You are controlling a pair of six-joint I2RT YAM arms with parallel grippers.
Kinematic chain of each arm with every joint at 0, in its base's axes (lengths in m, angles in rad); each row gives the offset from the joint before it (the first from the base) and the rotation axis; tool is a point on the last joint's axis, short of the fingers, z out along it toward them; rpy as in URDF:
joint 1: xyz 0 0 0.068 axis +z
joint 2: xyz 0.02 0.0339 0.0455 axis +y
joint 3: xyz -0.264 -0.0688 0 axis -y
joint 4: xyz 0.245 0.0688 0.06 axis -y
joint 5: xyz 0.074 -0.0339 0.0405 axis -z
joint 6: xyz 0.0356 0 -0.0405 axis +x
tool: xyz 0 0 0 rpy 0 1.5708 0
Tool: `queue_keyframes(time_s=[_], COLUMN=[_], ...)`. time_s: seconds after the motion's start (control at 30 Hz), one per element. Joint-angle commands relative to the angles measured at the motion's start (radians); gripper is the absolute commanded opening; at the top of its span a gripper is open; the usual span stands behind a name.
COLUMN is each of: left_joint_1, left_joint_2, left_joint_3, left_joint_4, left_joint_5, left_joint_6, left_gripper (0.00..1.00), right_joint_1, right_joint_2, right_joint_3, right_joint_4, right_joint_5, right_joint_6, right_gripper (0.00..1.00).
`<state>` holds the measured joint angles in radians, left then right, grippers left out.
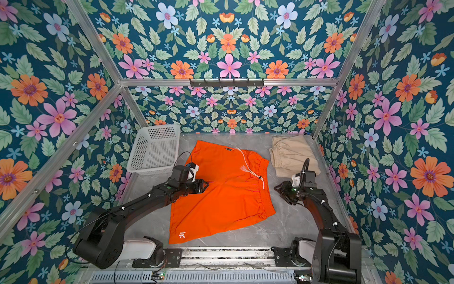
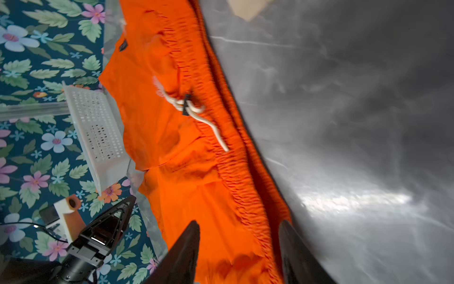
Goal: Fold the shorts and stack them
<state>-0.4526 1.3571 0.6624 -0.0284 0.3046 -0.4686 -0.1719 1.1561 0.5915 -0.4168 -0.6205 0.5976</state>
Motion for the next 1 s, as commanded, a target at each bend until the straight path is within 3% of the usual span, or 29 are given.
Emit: queue_keyframes(time_s=[0.0, 0.13, 0.27, 0.37, 0.5, 0.67, 0.8, 0.87, 0.93, 0.97], left_joint_1=[-0.003, -0.005, -0.008, -0.014, -0.024, -0.037, -0.059, -0.080, -0.102, -0.113], left_joint_2=[-0.001, 0.010, 0.034, 0.047, 0.053, 0.096, 0.210, 0.288, 0.379, 0.434], left_joint_3=[-0.020, -0.033, -0.047, -0.045, -0.035, 0.043, 0.172, 0.260, 0.364, 0.425], left_joint_4=[0.065, 0.083, 0.117, 0.121, 0.146, 0.166, 0.184, 0.189, 0.186, 0.186], left_joint_5=[-0.027, -0.029, -0.019, -0.017, 0.000, -0.010, 0.002, 0.009, 0.024, 0.036], left_joint_6=[-0.031, -0.041, -0.062, -0.067, -0.074, -0.060, -0.036, -0.018, -0.007, -0.007], left_gripper=[0.52, 0.52, 0.52, 0.52, 0.52, 0.52, 0.54, 0.54, 0.54, 0.54], right_joint_1=[-0.019, -0.018, 0.020, 0.056, 0.073, 0.118, 0.128, 0.133, 0.142, 0.148], right_joint_2=[-0.027, -0.045, -0.032, -0.007, 0.020, 0.068, 0.110, 0.114, 0.111, 0.104], right_joint_3=[-0.027, -0.067, -0.090, -0.074, -0.107, -0.117, -0.132, -0.140, -0.145, -0.149], right_joint_4=[-0.078, -0.083, -0.052, -0.140, -0.094, -0.024, 0.021, 0.034, 0.040, 0.038], right_joint_5=[-0.016, -0.014, -0.089, -0.045, -0.059, -0.086, -0.122, -0.120, -0.117, -0.113], right_joint_6=[-0.008, 0.010, 0.012, -0.036, -0.017, 0.005, 0.008, 0.008, 0.013, 0.018], right_gripper=[0.56, 0.57, 0.57, 0.58, 0.58, 0.57, 0.55, 0.44, 0.22, 0.17])
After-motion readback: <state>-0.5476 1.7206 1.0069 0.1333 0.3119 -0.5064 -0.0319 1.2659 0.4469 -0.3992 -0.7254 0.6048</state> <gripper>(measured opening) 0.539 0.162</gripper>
